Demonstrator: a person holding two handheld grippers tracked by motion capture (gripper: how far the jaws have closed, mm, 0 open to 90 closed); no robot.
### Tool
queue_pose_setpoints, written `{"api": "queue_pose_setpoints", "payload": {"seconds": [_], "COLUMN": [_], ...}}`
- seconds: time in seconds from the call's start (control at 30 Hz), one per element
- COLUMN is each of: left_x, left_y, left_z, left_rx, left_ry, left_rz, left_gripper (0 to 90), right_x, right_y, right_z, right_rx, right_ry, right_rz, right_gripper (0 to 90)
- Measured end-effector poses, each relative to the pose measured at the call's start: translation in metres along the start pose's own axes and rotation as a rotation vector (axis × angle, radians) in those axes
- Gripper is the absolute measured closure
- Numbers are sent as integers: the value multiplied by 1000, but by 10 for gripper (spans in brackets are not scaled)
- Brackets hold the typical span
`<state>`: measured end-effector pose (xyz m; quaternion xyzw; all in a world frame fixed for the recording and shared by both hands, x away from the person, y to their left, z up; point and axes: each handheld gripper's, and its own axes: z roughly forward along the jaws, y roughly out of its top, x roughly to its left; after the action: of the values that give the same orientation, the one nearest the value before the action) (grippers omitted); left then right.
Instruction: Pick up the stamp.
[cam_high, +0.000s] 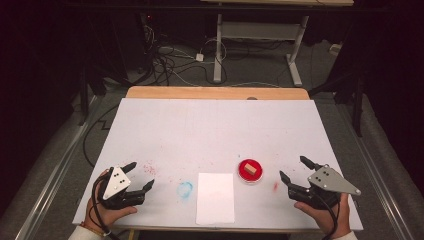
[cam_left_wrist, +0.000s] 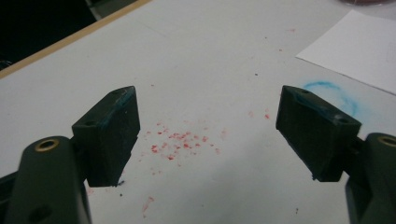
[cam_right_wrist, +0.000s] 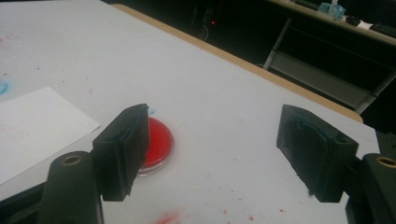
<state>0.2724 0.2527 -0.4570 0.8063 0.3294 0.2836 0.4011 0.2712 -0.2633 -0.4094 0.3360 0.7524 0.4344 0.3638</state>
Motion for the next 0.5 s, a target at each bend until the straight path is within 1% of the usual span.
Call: {"api": "queue_pose_setpoints", "payload": {"seconds": [0.03,0.07,0.1,0.13,0.17,0.3,0.37,0.4,0.43,0.47,0.5], "left_x": [0,0,0,1,1,1,1,1,1,1,1], "left_y": [0,-1,-1,-2,-2,-3,-3,-3,-3,-3,-4], "left_z": [2,4,5,6,6,6,6,6,6,7,7], "left_rx": [9,14,19,22,23,25,27,27,31,36,38], "left_ry": [-4,-6,-8,-12,-10,-12,-9,-13,-14,-16,-22], "left_rz": [5,9,10,8,7,13,13,10,9,6,-4], "left_gripper": [208,208,208,208,208,208,207,207,207,207,207], "right_x": [-1,-1,-2,-2,-2,-1,-1,-2,-4,-4,-10], "right_y": [0,0,0,-1,-1,3,7,10,17,17,27], "right_z": [1,1,3,4,4,5,6,6,7,7,9], "right_rx": [13,13,34,37,37,51,56,65,86,86,104], "right_ry": [5,5,19,31,31,38,39,41,43,43,64], "right_rz": [5,5,9,13,13,-6,-13,-20,-29,-29,-21], "right_gripper": [266,266,275,275,275,276,285,292,301,301,308]}}
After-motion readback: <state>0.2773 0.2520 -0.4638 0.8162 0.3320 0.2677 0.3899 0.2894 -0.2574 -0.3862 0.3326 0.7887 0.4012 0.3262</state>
